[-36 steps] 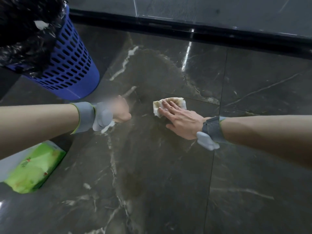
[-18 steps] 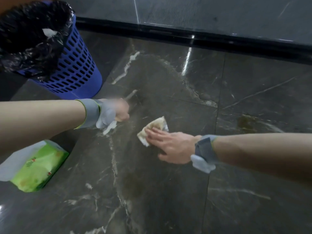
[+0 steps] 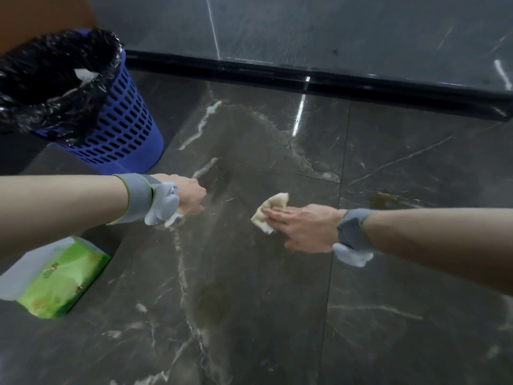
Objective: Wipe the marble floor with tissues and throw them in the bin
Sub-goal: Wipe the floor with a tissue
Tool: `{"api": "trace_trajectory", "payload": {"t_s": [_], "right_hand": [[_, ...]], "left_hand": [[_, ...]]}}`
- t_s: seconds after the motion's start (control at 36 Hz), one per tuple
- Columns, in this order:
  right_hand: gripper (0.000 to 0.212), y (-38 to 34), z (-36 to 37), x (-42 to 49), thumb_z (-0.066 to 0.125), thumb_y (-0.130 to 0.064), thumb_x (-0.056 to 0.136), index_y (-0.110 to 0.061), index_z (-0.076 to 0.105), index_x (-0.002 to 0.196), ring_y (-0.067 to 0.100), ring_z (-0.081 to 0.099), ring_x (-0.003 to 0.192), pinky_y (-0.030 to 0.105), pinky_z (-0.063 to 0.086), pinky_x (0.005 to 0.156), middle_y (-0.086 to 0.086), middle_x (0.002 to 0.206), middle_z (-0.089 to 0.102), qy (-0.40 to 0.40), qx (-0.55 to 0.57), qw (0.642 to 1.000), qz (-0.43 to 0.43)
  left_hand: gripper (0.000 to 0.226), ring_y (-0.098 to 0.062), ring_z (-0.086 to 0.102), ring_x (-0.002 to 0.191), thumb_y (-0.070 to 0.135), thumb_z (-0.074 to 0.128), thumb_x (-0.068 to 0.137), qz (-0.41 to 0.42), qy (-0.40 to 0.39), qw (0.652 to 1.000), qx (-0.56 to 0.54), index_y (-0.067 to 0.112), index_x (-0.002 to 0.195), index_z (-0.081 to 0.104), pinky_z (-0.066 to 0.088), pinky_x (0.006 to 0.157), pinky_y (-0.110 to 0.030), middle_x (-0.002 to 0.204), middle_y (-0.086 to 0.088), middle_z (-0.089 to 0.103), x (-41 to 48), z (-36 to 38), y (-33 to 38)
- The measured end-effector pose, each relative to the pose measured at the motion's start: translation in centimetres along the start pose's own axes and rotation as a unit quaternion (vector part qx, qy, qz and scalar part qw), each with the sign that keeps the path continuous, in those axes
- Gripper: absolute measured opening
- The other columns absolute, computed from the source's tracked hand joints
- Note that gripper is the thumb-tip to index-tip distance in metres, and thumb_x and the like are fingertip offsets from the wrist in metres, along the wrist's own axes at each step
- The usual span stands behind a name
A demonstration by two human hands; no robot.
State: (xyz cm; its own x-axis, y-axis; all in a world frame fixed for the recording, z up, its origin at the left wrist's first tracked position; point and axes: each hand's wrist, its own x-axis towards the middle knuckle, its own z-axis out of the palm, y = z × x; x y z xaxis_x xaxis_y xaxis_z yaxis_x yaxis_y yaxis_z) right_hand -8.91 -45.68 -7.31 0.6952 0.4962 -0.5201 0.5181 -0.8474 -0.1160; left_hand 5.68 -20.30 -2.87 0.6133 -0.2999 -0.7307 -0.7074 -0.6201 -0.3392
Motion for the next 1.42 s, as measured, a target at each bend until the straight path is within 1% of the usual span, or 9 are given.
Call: {"api": "trace_trajectory", "payload": {"t_s": [0.25, 0.61, 0.69, 0.83, 1.11, 1.19, 1.25, 1.31, 1.42], "right_hand": [[0.081, 3.5, 0.3, -1.6, 0.043, -0.042, 0.106, -0.006, -0.002, 0.163, 0.025, -0.001, 0.159, 0.041, 0.02, 0.127, 0.011, 0.169, -0.017, -0.018, 0.053, 0.984, 0.167], [0.072, -1.8, 1.2, -3.1, 0.048, -0.013, 0.099, -0.027, 0.018, 0.163, 0.013, -0.001, 0.158, 0.036, 0.029, 0.123, -0.01, 0.172, -0.004, -0.03, 0.018, 0.998, -0.051], [0.061, -1.9, 0.4, -3.2, 0.046, -0.01, 0.099, -0.022, 0.034, 0.157, 0.019, 0.023, 0.153, 0.039, 0.044, 0.113, 0.0, 0.167, 0.021, 0.002, -0.008, 0.999, -0.052], [0.02, -1.4, -1.4, -2.3, 0.054, -0.023, 0.098, -0.012, 0.056, 0.115, 0.022, 0.055, 0.096, 0.037, 0.055, 0.075, 0.003, 0.115, 0.046, 0.115, 0.025, 0.99, 0.078], [0.027, -3.1, -2.2, 0.5, 0.055, -0.027, 0.102, -0.009, 0.06, 0.121, 0.027, 0.06, 0.101, 0.04, 0.053, 0.086, 0.009, 0.123, 0.053, 0.075, 0.064, 0.99, 0.097], [0.038, -4.8, -0.4, 0.9, 0.047, -0.029, 0.106, -0.008, 0.057, 0.137, 0.034, 0.05, 0.129, 0.043, 0.046, 0.105, 0.014, 0.141, 0.047, 0.038, 0.025, 0.998, 0.049], [0.064, -4.9, 1.1, 0.8, 0.046, -0.037, 0.107, -0.001, 0.029, 0.157, 0.039, 0.018, 0.154, 0.045, 0.024, 0.125, 0.028, 0.163, 0.016, 0.036, 0.052, 0.997, 0.048], [0.076, -5.1, 2.0, 0.7, 0.04, -0.043, 0.108, 0.001, 0.007, 0.162, 0.035, -0.01, 0.157, 0.042, 0.005, 0.13, 0.027, 0.167, -0.01, 0.039, 0.064, 0.996, 0.038], [0.084, -3.9, 2.7, 1.4, 0.035, -0.051, 0.107, 0.002, -0.002, 0.161, 0.031, -0.019, 0.156, 0.041, 0.0, 0.13, 0.023, 0.167, -0.018, 0.052, 0.049, 0.997, 0.024]], "left_hand": [[0.041, -0.027, 0.068, 0.109, 0.035, 0.041, 0.103, 0.022, 0.009, 0.999, 0.022, 0.009, 0.121, 0.066, 0.059, 0.092, -0.045, 0.121, -0.004, 0.067, -0.9, -0.1, -0.1], [0.039, -0.026, 0.066, 0.116, 0.034, 0.042, 0.104, 0.031, 0.022, 0.999, 0.011, 0.01, 0.122, 0.066, 0.058, 0.096, -0.044, 0.126, -0.004, 0.067, -1.3, -1.6, 0.1], [0.039, -0.025, 0.063, 0.118, 0.034, 0.041, 0.106, 0.042, 0.028, 0.999, 0.017, 0.01, 0.124, 0.066, 0.057, 0.097, -0.046, 0.128, -0.004, 0.064, -1.7, -2.0, 0.6], [0.039, -0.024, 0.062, 0.116, 0.034, 0.039, 0.107, 0.053, 0.037, 0.997, 0.031, 0.011, 0.125, 0.065, 0.058, 0.095, -0.044, 0.128, -0.003, 0.061, -2.3, -2.1, 1.4], [0.047, -0.027, 0.057, 0.125, 0.044, 0.046, 0.105, 0.072, 0.071, 0.994, 0.035, 0.012, 0.14, 0.049, 0.054, 0.097, -0.045, 0.14, -0.006, 0.051, -0.4, -0.4, 2.3], [0.056, -0.029, 0.047, 0.136, 0.046, 0.047, 0.104, 0.06, 0.09, 0.993, 0.036, 0.009, 0.146, 0.041, 0.049, 0.106, -0.047, 0.147, -0.012, 0.043, 0.7, 0.9, 2.3], [0.066, -0.033, 0.038, 0.144, 0.048, 0.044, 0.105, 0.049, 0.107, 0.992, 0.035, 0.006, 0.153, 0.032, 0.042, 0.114, -0.046, 0.156, -0.018, 0.033, 1.8, 0.9, 2.3], [0.075, -0.037, 0.022, 0.154, 0.049, 0.04, 0.106, 0.033, 0.11, 0.993, 0.017, 0.002, 0.16, 0.017, 0.031, 0.123, -0.046, 0.166, -0.025, 0.017, 2.2, 0.9, 2.4], [0.082, -0.038, -0.001, 0.16, 0.046, 0.031, 0.109, -0.006, 0.103, 0.994, -0.034, -0.006, 0.161, -0.005, 0.012, 0.13, -0.045, 0.169, -0.027, -0.006, 3.3, 0.5, 2.6]]}}
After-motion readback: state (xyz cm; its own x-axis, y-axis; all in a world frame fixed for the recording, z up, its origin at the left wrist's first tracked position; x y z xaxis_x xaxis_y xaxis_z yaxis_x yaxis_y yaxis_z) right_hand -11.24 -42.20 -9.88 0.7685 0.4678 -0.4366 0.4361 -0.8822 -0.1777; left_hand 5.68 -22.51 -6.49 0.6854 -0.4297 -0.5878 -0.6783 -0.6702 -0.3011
